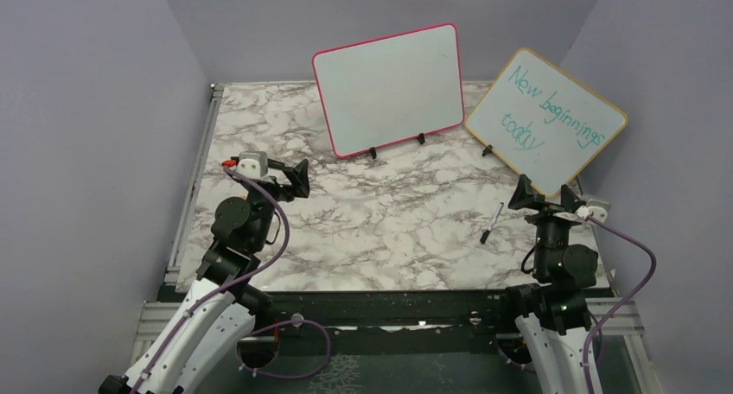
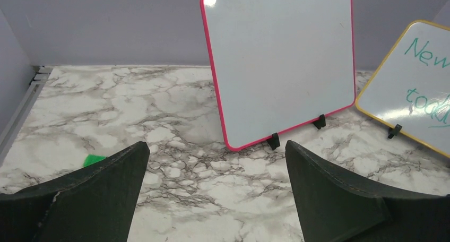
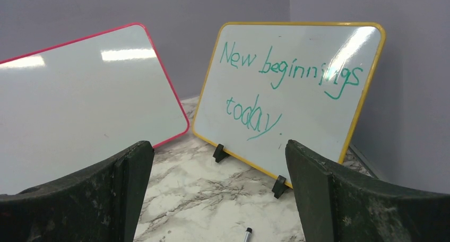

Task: Write a sentence on the whiteboard
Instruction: Move the whiteboard to the center of the board.

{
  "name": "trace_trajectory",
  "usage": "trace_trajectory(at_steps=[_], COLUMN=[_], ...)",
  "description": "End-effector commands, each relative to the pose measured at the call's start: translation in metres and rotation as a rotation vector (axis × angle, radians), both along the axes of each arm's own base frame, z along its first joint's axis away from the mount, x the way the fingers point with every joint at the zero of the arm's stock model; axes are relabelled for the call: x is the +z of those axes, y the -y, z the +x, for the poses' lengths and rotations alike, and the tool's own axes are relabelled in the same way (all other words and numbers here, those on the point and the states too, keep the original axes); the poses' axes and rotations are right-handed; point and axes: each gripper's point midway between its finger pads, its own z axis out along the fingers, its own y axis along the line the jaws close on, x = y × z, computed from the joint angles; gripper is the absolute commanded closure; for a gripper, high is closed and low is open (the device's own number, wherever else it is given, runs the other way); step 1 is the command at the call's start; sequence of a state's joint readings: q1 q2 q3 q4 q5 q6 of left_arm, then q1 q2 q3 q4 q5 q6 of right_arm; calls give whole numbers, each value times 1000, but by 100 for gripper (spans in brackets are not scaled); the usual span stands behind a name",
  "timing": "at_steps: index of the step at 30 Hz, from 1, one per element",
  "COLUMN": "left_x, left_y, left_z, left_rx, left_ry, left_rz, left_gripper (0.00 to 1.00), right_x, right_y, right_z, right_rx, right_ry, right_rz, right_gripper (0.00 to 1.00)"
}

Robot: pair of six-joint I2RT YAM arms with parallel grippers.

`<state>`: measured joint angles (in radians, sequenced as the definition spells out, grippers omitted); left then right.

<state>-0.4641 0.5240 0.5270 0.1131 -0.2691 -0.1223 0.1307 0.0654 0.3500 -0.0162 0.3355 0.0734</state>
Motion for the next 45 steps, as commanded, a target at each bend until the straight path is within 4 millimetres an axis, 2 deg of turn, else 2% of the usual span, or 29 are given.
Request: trace_trajectory(at_steps=[1, 6, 9, 15, 21, 27, 34, 35, 40, 45], left_x=[3, -1, -13, -60, -100, -123, -153, -163, -196, -223], left_y=[11, 31, 43, 67, 94, 122, 154, 157, 164, 164], left_z=[8, 22, 31, 57, 87, 111, 138, 143, 161, 174], left_rx=[-29, -81, -111, -111, -67, -46, -7, 4, 74, 142], left_ry=[-38, -102, -127, -308, -468, -531, -602, -624, -694, -757], left_rz=[-63, -114, -185, -276, -213, -162, -122, -108, -44, 29], left_gripper=[1, 1, 1, 1, 1, 1, 8, 9, 14, 14], right_x=[2, 1, 2, 5, 5, 3, 4, 4, 1, -1], right_y=[2, 3, 2, 3, 1, -2, -2, -1, -1, 0], right_z=[1, 1, 1, -1, -1, -1, -1, -2, -1, 1], right_rx=[-12, -16, -12, -12, 0, 13, 13, 10, 10, 5], right_ry=[9, 6, 10, 23, 26, 25, 31, 32, 27, 18], right_rz=[9, 12, 13, 19, 23, 24, 30, 32, 33, 32], right_gripper=[0, 0, 0, 0, 0, 0, 0, 0, 0, 0])
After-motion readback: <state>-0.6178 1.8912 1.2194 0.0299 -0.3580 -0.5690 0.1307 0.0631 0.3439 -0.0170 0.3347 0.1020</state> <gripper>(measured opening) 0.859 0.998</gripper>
